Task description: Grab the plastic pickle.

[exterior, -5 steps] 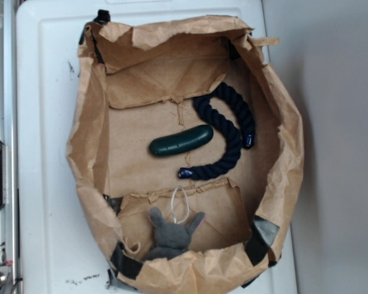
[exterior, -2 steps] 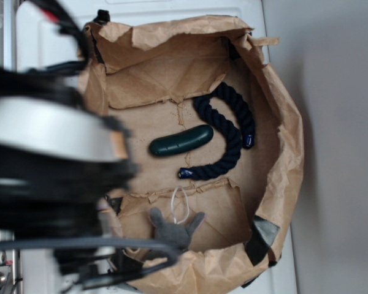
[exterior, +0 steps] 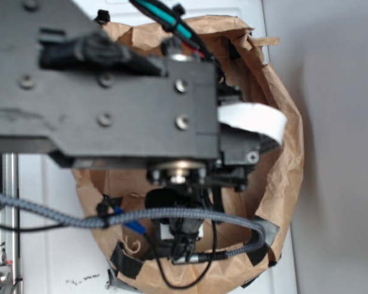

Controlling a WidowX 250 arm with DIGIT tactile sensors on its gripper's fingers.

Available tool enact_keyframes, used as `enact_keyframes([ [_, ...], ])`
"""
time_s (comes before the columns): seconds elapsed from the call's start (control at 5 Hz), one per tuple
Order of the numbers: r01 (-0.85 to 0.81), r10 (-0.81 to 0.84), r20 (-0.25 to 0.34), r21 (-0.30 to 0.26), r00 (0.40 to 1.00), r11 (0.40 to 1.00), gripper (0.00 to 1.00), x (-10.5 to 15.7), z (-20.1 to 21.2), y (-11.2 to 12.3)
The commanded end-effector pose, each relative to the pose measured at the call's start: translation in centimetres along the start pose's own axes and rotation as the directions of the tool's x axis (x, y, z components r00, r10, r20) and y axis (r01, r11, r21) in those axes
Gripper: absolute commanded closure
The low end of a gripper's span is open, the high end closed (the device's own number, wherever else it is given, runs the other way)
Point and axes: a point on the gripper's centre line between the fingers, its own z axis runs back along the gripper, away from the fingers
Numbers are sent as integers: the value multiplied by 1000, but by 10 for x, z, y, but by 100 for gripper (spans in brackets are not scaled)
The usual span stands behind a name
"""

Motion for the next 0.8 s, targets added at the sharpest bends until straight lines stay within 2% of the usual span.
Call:
enact_keyframes([
  [0.0,-5,5,67,-1,998,1000,0,8,17,-3],
  [0.4,-5,5,67,-1,998,1000,0,8,17,-3],
  [0.6,9,-8,62,-8,998,1000,0,7,3,14],
])
